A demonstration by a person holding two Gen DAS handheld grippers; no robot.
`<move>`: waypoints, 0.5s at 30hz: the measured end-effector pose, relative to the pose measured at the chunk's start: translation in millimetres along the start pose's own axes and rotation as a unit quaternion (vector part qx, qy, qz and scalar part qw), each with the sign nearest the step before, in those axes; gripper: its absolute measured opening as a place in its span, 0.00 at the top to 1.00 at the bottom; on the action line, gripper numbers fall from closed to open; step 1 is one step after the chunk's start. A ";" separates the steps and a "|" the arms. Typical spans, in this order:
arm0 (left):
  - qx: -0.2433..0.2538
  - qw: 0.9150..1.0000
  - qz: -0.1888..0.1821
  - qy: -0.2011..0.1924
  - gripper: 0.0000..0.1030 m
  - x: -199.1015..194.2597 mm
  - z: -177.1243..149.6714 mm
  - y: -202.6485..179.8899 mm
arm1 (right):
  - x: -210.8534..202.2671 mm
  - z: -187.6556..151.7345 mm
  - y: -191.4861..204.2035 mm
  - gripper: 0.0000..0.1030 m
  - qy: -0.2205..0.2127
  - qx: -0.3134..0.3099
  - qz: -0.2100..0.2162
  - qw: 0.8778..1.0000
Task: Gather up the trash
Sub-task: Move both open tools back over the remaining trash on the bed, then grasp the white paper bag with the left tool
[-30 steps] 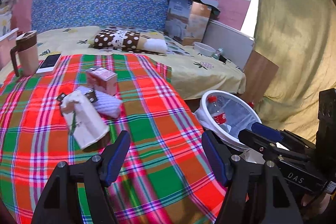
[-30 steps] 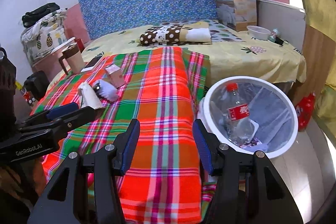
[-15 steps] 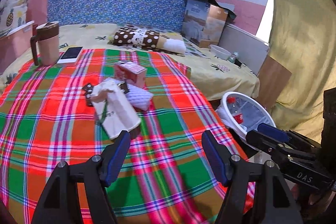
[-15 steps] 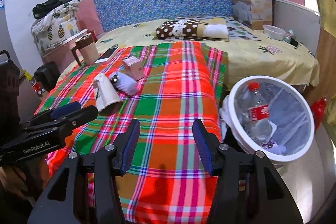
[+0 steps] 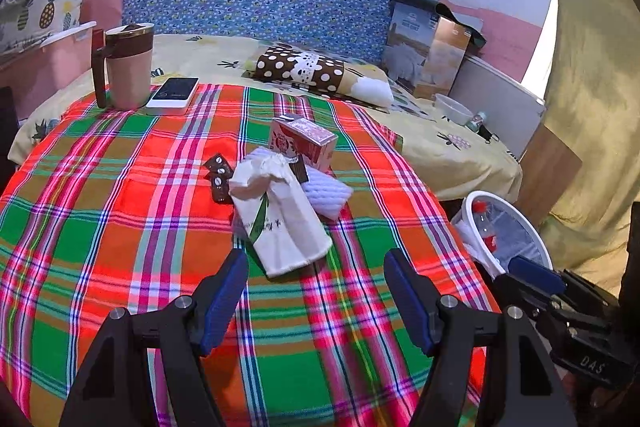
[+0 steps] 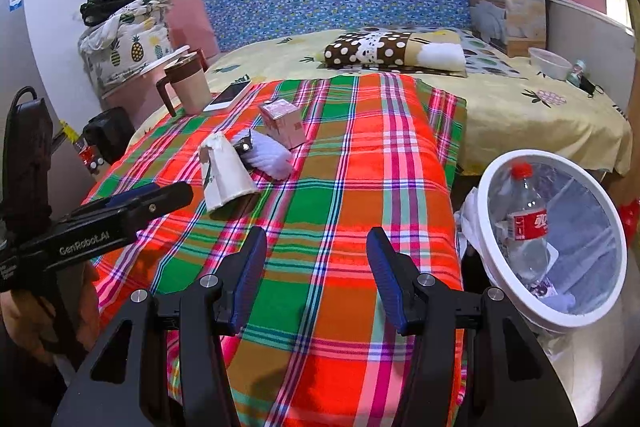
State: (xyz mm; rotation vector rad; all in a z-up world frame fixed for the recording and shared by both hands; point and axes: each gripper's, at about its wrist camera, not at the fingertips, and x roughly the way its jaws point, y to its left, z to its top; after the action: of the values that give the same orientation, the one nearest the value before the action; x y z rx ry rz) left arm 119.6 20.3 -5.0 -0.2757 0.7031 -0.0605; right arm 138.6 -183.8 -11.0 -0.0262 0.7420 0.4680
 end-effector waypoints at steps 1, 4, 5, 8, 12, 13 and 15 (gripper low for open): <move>-0.001 1.000 0.001 0.001 0.31 3.7 2.2 -0.6 | 0.6 0.4 -0.1 0.48 0.000 0.000 0.000 1.000; -0.007 1.000 -0.002 0.005 0.31 15.9 8.4 -1.7 | 3.9 3.3 -0.5 0.48 0.000 -0.001 0.000 1.000; -0.013 1.000 0.004 0.007 0.31 22.3 11.3 -0.4 | 5.1 4.5 -0.7 0.48 0.001 -0.002 -0.001 1.000; -0.033 0.999 0.011 0.011 0.31 34.1 15.8 6.6 | 7.8 7.8 -2.3 0.48 0.001 -0.004 -0.001 1.000; -0.048 0.998 0.020 0.023 0.31 54.0 19.7 14.2 | 14.5 11.0 -5.0 0.48 0.004 -0.004 0.000 1.000; -0.051 0.998 0.023 0.027 0.31 58.9 20.1 15.8 | 15.5 11.5 -6.0 0.48 0.004 -0.004 0.000 1.000; -0.059 0.997 0.026 0.034 0.31 67.2 20.1 18.8 | 19.3 13.1 -7.4 0.48 0.007 -0.003 0.001 1.000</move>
State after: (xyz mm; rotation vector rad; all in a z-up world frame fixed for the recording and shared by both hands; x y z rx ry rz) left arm 183.1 33.2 -37.8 -0.3698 0.7833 0.0211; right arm 162.4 -180.3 -14.9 -0.0346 0.7543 0.4731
